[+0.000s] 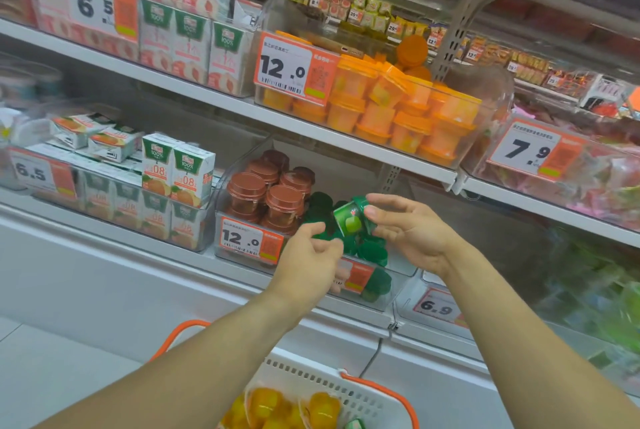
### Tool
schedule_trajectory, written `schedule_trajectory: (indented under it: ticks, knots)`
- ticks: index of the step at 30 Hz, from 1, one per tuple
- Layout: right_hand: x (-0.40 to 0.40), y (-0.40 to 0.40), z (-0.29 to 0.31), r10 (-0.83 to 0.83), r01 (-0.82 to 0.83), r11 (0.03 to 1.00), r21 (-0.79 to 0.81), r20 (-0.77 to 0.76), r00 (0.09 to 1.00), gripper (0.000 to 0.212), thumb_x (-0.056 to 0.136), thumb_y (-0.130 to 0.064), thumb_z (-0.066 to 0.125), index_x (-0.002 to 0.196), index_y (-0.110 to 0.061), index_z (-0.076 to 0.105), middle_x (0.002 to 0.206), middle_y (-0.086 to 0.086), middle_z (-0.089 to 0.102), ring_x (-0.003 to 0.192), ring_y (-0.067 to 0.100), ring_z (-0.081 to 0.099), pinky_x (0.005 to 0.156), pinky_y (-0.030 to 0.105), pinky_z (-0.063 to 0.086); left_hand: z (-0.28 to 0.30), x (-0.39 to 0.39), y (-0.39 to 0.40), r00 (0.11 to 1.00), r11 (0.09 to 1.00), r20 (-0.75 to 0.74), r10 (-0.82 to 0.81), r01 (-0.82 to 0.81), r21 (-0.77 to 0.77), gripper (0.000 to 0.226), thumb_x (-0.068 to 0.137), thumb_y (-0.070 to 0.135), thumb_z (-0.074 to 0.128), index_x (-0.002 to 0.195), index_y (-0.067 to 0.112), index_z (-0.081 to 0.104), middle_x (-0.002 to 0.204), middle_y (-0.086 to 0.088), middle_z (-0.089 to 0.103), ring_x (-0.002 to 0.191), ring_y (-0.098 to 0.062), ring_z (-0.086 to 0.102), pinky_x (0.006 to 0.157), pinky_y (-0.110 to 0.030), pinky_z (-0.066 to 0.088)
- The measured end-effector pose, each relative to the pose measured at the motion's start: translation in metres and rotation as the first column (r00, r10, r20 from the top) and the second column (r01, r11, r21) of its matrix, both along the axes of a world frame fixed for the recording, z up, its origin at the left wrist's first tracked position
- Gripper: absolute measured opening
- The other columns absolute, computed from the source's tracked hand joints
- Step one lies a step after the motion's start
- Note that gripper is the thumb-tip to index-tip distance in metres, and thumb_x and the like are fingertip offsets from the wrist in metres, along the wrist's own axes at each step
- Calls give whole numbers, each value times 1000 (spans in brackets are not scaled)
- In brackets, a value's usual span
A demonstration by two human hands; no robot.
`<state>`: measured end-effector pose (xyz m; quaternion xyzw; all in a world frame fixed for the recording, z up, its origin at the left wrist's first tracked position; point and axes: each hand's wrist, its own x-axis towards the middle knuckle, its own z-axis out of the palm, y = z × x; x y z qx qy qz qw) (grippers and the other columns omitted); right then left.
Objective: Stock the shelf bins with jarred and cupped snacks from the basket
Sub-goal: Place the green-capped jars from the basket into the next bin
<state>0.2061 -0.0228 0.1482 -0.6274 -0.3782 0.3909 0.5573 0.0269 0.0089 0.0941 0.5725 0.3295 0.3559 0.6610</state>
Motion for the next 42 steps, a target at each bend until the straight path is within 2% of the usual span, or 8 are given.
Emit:
schedule_trajectory:
  ticks: [4,8,10,13,20,26,33,42]
  knots:
    - [18,41,1,-271,338,938,-80,439,856,34,80,-13,83,108,-7,65,115,5,63,101,22,59,84,29,47,-7,0,5,992,1000,-127,13,-12,11,37,97,1,51,131,13,47,98,-10,67,56,-14,66,46,-20,43]
    - [47,80,-2,-121,473,861,-186,830,545,23,88,-21,71,109,-16,63,120,7,63,99,24,58,86,28,51,-14,-2,8,986,998,-168,20,-30,-58,35,93,-1,50,125,14,50,98,-10,67,52,-15,64,55,-25,44]
    - [60,96,-10,-13,486,849,-206,912,409,20,86,-18,64,106,-17,65,124,10,64,100,24,60,85,29,53,-18,-2,10,985,996,-171,21,-34,-78,35,94,0,50,124,17,50,92,-7,68,53,-14,66,65,-29,47]
    - [73,110,-22,74,519,823,-232,949,307,19,80,-17,62,98,-13,68,115,10,67,92,22,60,77,27,54,-20,1,13,985,994,-169,41,-57,-91,38,94,-2,48,124,21,48,91,-7,68,53,-14,65,59,-32,50]
    - [88,133,-59,37,589,767,-255,934,356,30,89,-12,67,117,-2,63,115,15,64,101,29,65,86,32,57,-28,6,16,986,989,-158,49,-70,-131,27,95,3,50,111,24,48,78,-7,69,56,-19,66,60,-34,50]
    - [93,139,-72,41,593,758,-273,927,374,44,83,-23,78,120,-6,60,111,14,64,94,27,65,70,27,53,-33,-1,24,977,984,-194,90,-118,-133,21,93,3,50,103,22,48,98,-7,67,46,-13,63,59,-29,46]
    - [95,145,-72,62,622,736,-268,941,332,29,88,-16,69,113,-7,60,95,10,56,80,24,57,69,28,53,-33,-2,22,974,985,-209,83,-111,-128,20,94,3,47,105,20,48,98,-7,68,45,-11,62,57,-27,45]
    - [74,132,-62,169,557,755,-346,923,345,31,91,-12,61,121,-7,58,104,12,62,84,23,64,79,35,61,-42,-9,29,959,990,-272,82,-109,-85,17,93,5,47,97,22,47,99,-8,67,49,-17,63,55,-26,43]
